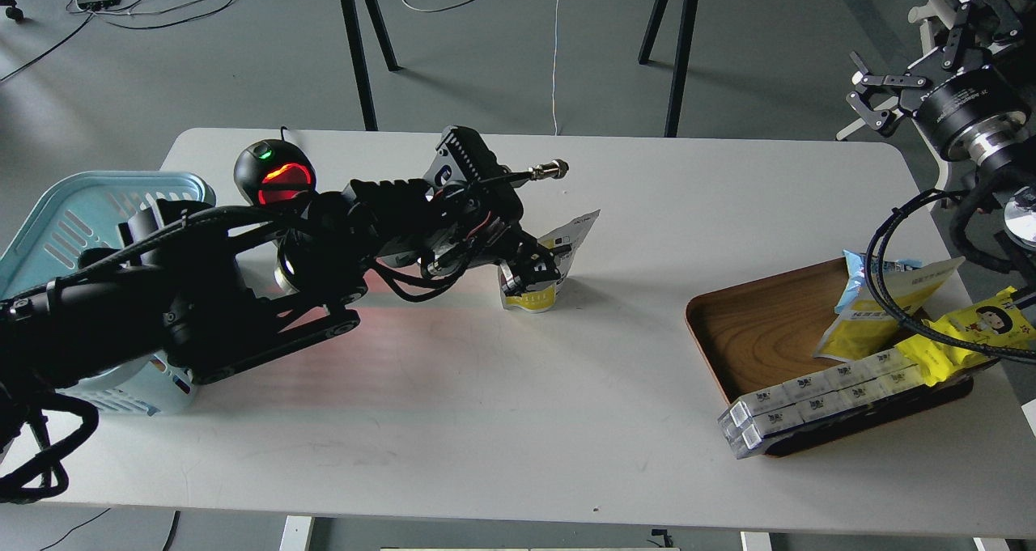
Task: Scan snack and place in basket
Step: 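Reach the left gripper to the yellow bag and grasp it, then lift the yellow bag with the left gripper toward the scanner, then hold the bag's barcode in front of the scanner with the left gripper, then move the bag over the blue basket and release it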
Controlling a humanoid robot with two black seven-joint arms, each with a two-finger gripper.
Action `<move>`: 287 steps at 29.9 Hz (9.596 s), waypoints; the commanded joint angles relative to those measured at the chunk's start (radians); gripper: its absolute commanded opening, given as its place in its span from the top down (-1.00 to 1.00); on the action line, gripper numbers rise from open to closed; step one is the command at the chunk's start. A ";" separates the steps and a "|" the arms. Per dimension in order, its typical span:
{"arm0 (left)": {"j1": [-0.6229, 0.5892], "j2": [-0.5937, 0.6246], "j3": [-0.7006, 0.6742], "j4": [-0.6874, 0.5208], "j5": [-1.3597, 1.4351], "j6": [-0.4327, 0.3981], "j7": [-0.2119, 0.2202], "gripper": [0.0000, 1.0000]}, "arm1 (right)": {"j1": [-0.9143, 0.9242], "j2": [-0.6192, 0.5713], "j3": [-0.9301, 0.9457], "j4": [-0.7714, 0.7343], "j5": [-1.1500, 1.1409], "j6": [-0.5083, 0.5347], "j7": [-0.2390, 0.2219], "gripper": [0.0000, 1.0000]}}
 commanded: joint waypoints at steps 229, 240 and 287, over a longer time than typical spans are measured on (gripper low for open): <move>0.078 0.726 -0.272 -0.331 -0.223 0.000 -0.134 1.00 | -0.001 0.030 0.008 -0.002 -0.003 -0.001 -0.003 -0.98; -0.064 0.959 -0.290 -0.253 -0.231 0.000 -0.295 1.00 | 0.002 0.040 0.008 0.001 -0.003 -0.001 -0.003 -0.98; -0.054 1.275 0.528 -0.104 -0.379 0.653 -0.395 -0.80 | 0.005 0.056 0.007 0.003 -0.009 -0.001 -0.003 -0.98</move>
